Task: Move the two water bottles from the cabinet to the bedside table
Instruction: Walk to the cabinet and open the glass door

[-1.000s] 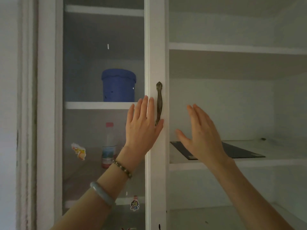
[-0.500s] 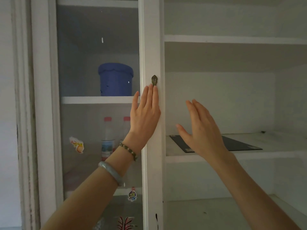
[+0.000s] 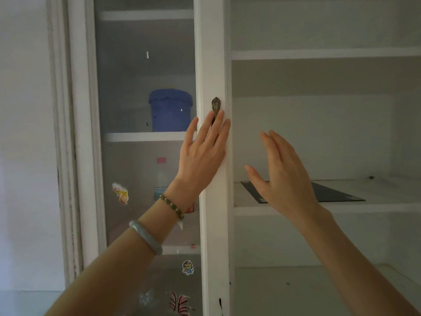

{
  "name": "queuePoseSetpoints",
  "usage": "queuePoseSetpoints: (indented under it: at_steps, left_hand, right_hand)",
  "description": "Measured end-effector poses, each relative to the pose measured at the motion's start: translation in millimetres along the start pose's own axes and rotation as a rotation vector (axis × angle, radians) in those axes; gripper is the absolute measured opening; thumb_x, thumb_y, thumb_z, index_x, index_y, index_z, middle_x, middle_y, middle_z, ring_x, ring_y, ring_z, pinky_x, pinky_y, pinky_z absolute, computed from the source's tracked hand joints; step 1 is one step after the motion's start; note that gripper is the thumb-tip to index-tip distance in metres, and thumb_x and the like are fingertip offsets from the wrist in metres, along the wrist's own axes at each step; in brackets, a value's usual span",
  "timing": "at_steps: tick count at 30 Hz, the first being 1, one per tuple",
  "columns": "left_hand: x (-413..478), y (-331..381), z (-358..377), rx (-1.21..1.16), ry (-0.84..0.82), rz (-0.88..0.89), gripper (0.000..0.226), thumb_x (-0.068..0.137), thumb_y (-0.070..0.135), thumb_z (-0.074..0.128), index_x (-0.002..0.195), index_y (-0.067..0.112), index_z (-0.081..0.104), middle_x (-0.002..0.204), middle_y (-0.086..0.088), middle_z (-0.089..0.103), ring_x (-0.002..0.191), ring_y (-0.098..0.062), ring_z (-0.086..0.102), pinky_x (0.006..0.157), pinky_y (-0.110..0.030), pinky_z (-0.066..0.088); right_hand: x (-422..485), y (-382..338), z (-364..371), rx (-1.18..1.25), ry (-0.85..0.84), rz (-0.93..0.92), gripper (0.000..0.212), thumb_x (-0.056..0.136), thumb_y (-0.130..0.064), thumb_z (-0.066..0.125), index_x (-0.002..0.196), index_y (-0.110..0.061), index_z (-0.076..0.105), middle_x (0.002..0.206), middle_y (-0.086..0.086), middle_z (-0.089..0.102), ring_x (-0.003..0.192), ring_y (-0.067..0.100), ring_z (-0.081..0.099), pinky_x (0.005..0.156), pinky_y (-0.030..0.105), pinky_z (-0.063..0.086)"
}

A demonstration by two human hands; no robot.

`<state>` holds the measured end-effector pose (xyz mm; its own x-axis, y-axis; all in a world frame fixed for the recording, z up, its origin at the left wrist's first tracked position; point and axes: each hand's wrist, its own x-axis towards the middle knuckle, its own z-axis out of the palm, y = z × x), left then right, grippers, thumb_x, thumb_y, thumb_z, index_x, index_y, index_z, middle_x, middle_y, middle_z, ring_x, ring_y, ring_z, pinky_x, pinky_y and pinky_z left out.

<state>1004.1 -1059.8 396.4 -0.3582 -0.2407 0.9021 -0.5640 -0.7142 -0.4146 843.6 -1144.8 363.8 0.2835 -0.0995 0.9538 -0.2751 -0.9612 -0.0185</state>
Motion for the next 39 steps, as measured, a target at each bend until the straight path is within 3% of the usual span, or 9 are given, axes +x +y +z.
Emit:
queuePoseSetpoints:
  at_steps: [6,14,21,24,30,33,36,39]
  left_hand:
    - [2.9,-13.7,-34.4,-0.067,-0.005,0.066,0.038,0.09,0.011,0.048,0.127,0.018,0.051,0.145,-0.013,0.04,0.135,-0.029,0.035,0.111,-0.046,0.021]
    - [-2.5,-43.9,-90.2,-0.118,0.043,0.073,0.034,0.09,0.007,0.045,0.119,0.02,0.057,0.143,-0.009,0.044,0.133,-0.027,0.037,0.111,-0.048,0.025]
    - [-16.2,-89.7,-152.6,-0.17,0.078,0.024,0.035,0.091,0.008,0.047,0.122,0.019,0.057,0.141,-0.011,0.045,0.133,-0.027,0.037,0.111,-0.047,0.025]
    - [-25.7,-114.4,-180.0,-0.199,0.051,0.004,0.038,0.093,0.011,0.047,0.13,0.018,0.051,0.141,-0.013,0.044,0.134,-0.029,0.036,0.112,-0.047,0.023]
    - [-47.9,-171.9,-237.5,-0.3,-0.112,-0.084,0.047,0.1,0.03,0.015,0.139,0.015,0.038,0.145,-0.017,0.036,0.137,-0.031,0.027,0.113,-0.05,0.021]
    - [-60.9,-198.0,-264.1,-0.363,-0.166,-0.168,0.059,0.098,0.036,0.002,0.14,0.013,0.037,0.147,-0.015,0.033,0.139,-0.029,0.024,0.115,-0.047,0.015]
    - [-76.0,-220.9,-281.8,-0.4,-0.167,-0.232,0.051,0.094,0.02,0.016,0.141,0.014,0.033,0.148,-0.012,0.033,0.141,-0.025,0.021,0.115,-0.049,0.014]
    - [-88.6,-239.4,-292.5,-0.374,-0.208,-0.268,0.052,0.093,0.026,0.023,0.144,0.018,0.026,0.151,-0.007,0.03,0.142,-0.018,0.015,0.115,-0.049,0.014]
  right_hand:
    - [-3.8,-25.6,-13.9,0.033,-0.001,0.005,0.068,0.085,-0.048,0.035,0.138,-0.007,0.03,0.144,0.019,0.036,0.133,0.031,0.032,0.106,0.042,0.032]
    - [-17.8,-75.8,-47.6,0.032,-0.003,0.016,0.065,0.087,-0.039,0.051,0.139,-0.006,0.029,0.146,0.019,0.033,0.135,0.031,0.03,0.107,0.041,0.029]
    - [-32.9,-132.7,-75.5,0.05,0.018,-0.021,0.066,0.085,-0.045,0.041,0.137,-0.005,0.031,0.142,0.021,0.038,0.131,0.033,0.035,0.106,0.042,0.031]
    - [-36.9,-159.9,-85.8,0.08,0.024,-0.037,0.068,0.084,-0.048,0.037,0.137,-0.005,0.032,0.141,0.021,0.039,0.13,0.033,0.036,0.105,0.043,0.033]
    - [-39.3,-212.1,-94.7,0.155,0.035,-0.092,0.064,0.086,-0.045,0.04,0.137,-0.006,0.03,0.14,0.019,0.04,0.128,0.031,0.038,0.102,0.037,0.031]
    - [-38.5,-234.0,-92.7,0.195,0.003,-0.123,0.064,0.088,-0.045,0.04,0.138,-0.008,0.028,0.143,0.018,0.036,0.131,0.029,0.034,0.106,0.043,0.035]
    - [-38.4,-256.2,-90.0,0.249,-0.012,-0.155,0.065,0.088,-0.046,0.038,0.14,-0.008,0.027,0.145,0.018,0.033,0.134,0.028,0.03,0.108,0.039,0.028]
    - [-36.9,-274.7,-85.5,0.304,-0.021,-0.18,0.064,0.088,-0.044,0.039,0.14,-0.008,0.027,0.146,0.017,0.033,0.133,0.028,0.033,0.107,0.04,0.03]
